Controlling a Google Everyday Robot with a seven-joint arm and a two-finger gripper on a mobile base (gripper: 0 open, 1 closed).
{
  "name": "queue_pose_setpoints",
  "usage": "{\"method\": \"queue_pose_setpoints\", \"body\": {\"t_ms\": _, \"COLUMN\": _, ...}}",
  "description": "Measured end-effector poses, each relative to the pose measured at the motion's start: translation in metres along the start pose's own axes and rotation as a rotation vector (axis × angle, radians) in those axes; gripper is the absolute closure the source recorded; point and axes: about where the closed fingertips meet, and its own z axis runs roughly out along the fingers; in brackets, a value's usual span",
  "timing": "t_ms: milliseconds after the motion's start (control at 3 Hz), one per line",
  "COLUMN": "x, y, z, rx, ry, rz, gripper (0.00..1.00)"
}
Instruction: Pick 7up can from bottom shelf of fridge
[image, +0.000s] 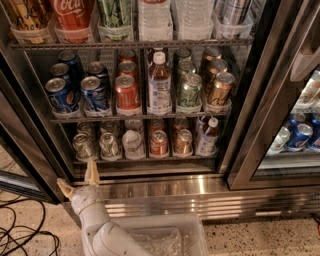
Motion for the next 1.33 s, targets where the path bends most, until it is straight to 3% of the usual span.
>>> {"method": "queue_pose_setpoints", "body": {"t_ms": 333, "x": 0.002, "y": -0.017, "z": 0.012, "rx": 0.023, "ry": 0.025, "rz": -0.054, "gripper": 0.25}}
{"method": "queue_pose_setpoints", "body": {"t_ms": 667, "x": 0.008, "y": -0.029, "z": 0.018, "rx": 0.061, "ry": 0.035, "rz": -0.048, "gripper": 0.29}}
{"method": "queue_pose_setpoints", "body": {"t_ms": 1333, "x": 0.014, "y": -0.007, "z": 0.039, "rx": 0.02, "ry": 0.026, "rz": 0.019, "gripper": 0.28}}
